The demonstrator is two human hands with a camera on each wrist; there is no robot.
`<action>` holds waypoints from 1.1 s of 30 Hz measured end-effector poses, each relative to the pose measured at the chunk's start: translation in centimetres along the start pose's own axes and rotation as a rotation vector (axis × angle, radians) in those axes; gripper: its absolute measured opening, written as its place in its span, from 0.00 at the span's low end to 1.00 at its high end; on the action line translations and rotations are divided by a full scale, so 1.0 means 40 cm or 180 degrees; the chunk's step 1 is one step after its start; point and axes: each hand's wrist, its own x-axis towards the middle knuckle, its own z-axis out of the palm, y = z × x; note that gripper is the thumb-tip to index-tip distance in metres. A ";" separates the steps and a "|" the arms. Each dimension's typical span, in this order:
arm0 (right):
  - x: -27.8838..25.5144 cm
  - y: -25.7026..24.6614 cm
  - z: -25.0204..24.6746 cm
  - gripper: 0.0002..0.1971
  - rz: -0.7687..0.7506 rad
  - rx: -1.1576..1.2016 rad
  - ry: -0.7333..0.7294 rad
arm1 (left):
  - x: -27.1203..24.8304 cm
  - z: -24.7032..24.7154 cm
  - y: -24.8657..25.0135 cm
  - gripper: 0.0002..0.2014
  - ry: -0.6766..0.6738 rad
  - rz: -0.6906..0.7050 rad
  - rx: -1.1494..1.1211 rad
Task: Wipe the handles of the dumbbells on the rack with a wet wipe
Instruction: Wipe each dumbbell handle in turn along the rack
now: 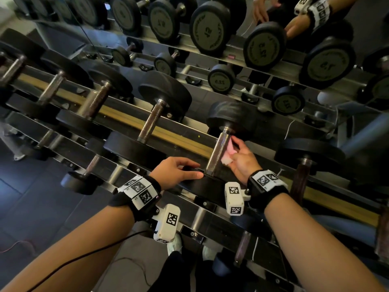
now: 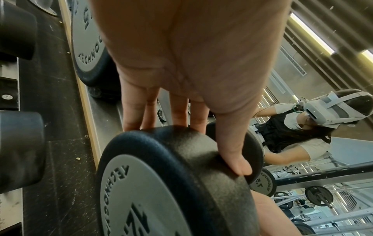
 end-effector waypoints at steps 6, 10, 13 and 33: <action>-0.075 0.006 -0.050 0.33 0.0158 -0.0126 -0.0531 | -0.006 0.000 0.005 0.32 -0.0045 0.0021 -0.0073; -0.047 -0.009 -0.050 0.34 0.0250 0.0289 -0.0298 | -0.006 0.002 0.009 0.29 -0.0035 0.0036 -0.0137; 0.009 -0.005 -0.029 0.30 0.0350 0.0584 0.0138 | -0.008 0.002 0.010 0.28 -0.0037 0.0027 -0.0109; -0.031 -0.007 0.012 0.29 0.0415 0.0206 -0.0176 | -0.009 -0.002 0.021 0.19 -0.0011 -0.0024 0.0111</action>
